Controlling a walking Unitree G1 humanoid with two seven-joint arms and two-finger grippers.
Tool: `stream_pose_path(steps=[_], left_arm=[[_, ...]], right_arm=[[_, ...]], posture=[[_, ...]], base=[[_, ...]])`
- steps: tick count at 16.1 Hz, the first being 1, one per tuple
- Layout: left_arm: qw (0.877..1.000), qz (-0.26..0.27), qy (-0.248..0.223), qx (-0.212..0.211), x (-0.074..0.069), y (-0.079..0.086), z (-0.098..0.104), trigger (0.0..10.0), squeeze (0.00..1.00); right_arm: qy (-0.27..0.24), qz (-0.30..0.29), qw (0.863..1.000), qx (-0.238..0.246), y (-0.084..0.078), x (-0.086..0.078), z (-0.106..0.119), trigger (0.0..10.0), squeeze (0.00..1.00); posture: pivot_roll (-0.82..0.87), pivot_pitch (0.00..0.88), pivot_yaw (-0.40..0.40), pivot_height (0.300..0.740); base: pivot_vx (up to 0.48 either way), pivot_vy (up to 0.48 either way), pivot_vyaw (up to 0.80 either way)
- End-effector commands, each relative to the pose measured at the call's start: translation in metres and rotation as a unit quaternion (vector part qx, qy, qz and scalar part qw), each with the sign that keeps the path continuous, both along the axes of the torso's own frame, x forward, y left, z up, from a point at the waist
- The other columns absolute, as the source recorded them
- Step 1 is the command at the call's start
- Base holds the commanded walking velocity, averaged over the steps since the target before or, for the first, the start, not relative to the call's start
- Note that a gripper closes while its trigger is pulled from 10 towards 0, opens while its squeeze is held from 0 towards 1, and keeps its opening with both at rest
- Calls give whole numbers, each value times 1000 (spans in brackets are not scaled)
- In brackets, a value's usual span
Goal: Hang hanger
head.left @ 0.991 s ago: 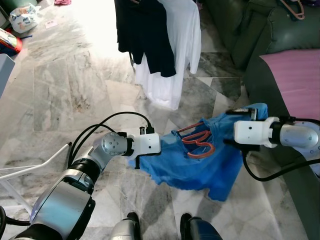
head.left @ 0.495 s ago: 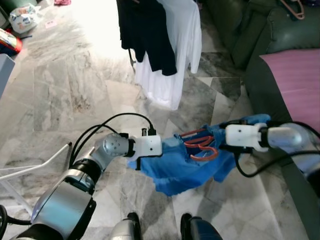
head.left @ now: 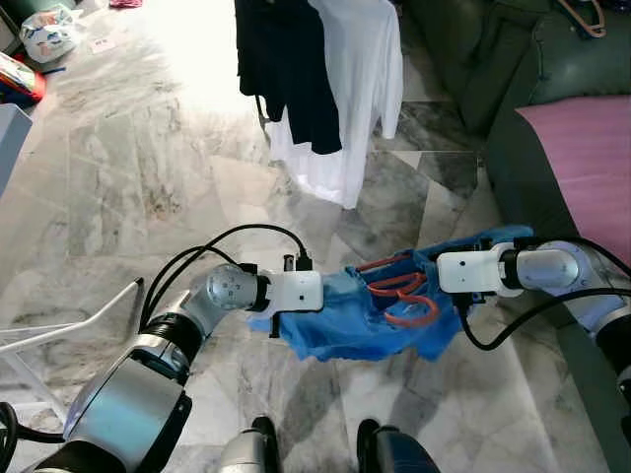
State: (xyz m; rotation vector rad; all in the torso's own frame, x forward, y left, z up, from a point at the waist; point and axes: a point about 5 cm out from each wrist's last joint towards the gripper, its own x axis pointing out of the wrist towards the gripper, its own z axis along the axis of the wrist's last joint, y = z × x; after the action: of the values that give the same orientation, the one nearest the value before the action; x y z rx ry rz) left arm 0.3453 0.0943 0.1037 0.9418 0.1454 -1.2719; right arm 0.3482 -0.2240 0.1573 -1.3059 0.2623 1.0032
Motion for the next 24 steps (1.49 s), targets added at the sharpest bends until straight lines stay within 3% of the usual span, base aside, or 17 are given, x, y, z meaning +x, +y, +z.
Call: stream_pose_path(steps=[1, 9, 15, 23, 24], left_arm=[[1000, -7, 1, 2, -2, 3, -2, 10000, 0], [1000, -1, 6, 7, -4, 6, -6, 10000, 0], [1000, 3, 10, 8, -4, 7, -7, 10000, 0], [1000, 8, 14, 3, -3, 5, -7, 10000, 0], [1000, 18, 16, -10, -2, 4, -6, 10000, 149]], right_arm=[[4, -2, 1000, -19, -8, -1, -2, 0, 0], [-18, 1, 1000, -2, -11, -6, -9, 0, 0], [-101, 0, 995, 13, -6, -1, -2, 0, 0], [-84, -10, 996, 25, -6, -6, -14, 0, 0], [-79, -17, 996, 44, -5, -7, -16, 0, 0]], posture=[[-66, 258, 42, 740], [-66, 256, 44, 740], [-65, 259, 47, 740], [-67, 259, 53, 740], [-67, 259, 53, 740]], base=[[0, 0, 0], [0, 0, 0], [0, 0, 0], [0, 0, 0], [0, 0, 0]])
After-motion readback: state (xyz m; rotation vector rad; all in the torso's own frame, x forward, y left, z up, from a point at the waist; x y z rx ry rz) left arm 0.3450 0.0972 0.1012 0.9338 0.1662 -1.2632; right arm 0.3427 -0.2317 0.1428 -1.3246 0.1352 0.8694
